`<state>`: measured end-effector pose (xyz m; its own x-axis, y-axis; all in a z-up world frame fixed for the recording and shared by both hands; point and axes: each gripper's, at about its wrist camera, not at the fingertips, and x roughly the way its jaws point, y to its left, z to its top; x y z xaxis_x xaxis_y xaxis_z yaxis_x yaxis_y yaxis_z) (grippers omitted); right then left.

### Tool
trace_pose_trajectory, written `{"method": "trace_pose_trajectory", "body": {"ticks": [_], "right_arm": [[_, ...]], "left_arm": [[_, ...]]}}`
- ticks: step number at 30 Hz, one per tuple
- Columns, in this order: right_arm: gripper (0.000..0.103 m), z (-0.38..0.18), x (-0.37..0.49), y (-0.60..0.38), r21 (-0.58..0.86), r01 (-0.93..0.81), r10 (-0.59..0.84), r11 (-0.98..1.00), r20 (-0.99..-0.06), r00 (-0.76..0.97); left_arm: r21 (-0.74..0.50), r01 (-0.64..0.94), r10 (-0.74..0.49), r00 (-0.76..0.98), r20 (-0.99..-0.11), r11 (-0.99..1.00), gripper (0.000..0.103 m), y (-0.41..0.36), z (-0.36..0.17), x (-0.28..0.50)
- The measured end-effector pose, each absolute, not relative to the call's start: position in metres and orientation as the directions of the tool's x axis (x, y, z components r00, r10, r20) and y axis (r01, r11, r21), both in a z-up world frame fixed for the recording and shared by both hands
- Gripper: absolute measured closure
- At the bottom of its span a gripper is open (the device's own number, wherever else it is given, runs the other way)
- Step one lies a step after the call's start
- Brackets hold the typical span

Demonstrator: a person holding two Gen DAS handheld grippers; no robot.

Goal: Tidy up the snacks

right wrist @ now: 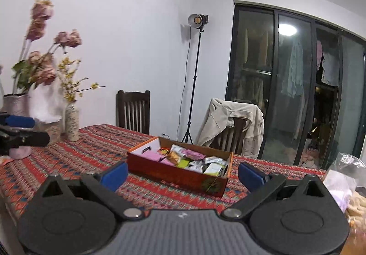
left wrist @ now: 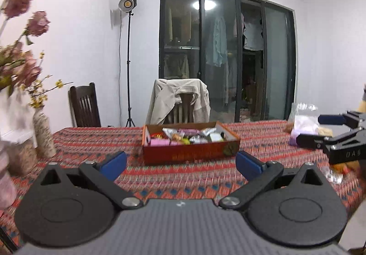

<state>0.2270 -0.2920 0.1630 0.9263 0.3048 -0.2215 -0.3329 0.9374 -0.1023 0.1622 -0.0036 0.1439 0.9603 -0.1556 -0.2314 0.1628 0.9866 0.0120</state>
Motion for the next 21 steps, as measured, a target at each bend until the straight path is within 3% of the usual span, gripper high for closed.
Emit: {"method": "trace_pose_trajectory", "body": {"ticks": [10, 14, 21], "right_arm": [[0.000, 0.115, 0.123, -0.265, -0.091, -0.335, 0.310, 0.938, -0.217, 0.926], [0.000, 0.084, 0.086, -0.249, -0.078, -0.353, 0.332, 0.932, -0.206, 0.921], [0.000, 0.037, 0.034, -0.221, -0.044, -0.296, 0.287, 0.954, -0.147, 0.947]], "left_arm": [[-0.007, 0.074, -0.075, 0.981, -0.182, 0.997, 0.000, 0.014, 0.087, 0.053], [0.022, -0.028, 0.031, 0.985, -0.171, 0.999, 0.000, 0.019, 0.064, 0.037], [-0.050, -0.025, 0.010, 0.962, -0.275, 0.998, 0.000, 0.019, 0.021, 0.018]]}}
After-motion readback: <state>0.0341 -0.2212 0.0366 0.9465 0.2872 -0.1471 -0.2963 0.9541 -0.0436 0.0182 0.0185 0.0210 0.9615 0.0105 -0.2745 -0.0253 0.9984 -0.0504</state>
